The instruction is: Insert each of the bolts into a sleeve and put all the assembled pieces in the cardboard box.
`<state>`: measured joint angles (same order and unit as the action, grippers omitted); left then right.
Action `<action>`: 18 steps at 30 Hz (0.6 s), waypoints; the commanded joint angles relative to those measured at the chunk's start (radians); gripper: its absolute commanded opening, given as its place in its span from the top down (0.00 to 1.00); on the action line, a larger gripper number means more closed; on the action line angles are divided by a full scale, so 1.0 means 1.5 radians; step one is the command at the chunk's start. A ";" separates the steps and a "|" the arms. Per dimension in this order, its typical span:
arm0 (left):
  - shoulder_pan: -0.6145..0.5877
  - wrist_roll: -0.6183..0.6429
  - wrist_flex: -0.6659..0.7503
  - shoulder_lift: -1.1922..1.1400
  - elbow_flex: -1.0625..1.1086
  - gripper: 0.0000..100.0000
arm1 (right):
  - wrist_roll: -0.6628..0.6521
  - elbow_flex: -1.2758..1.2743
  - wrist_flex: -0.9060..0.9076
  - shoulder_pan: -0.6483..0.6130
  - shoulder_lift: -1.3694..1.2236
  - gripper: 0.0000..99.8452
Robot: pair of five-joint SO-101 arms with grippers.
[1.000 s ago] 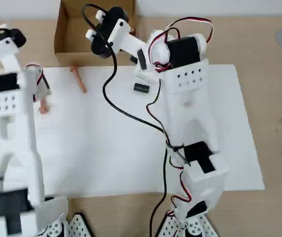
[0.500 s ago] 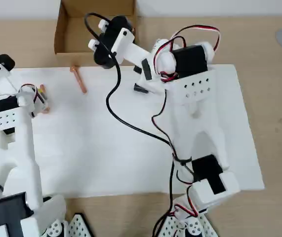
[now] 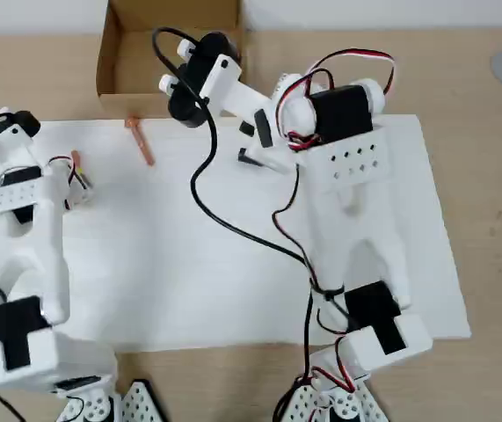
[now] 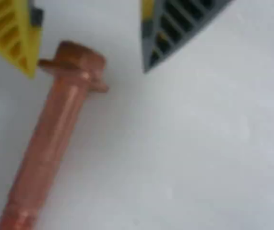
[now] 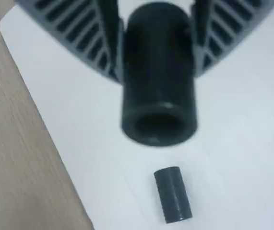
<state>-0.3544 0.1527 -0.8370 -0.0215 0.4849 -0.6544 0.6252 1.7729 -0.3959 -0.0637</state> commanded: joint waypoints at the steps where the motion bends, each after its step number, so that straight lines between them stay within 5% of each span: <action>1: -0.006 -0.001 -0.031 -0.029 -0.076 0.84 | 0.008 -0.003 0.010 -0.007 0.038 0.99; 12: -0.005 -0.008 -0.036 -0.086 -0.118 0.84 | 0.007 -0.001 0.010 -0.006 0.038 0.99; 18: -0.004 -0.034 -0.037 -0.086 -0.118 0.99 | 0.006 0.001 0.010 -0.004 0.038 0.99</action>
<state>-0.3544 0.1128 -0.8876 -0.1580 0.3544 -0.6529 0.6222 1.7729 -0.3959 -0.0637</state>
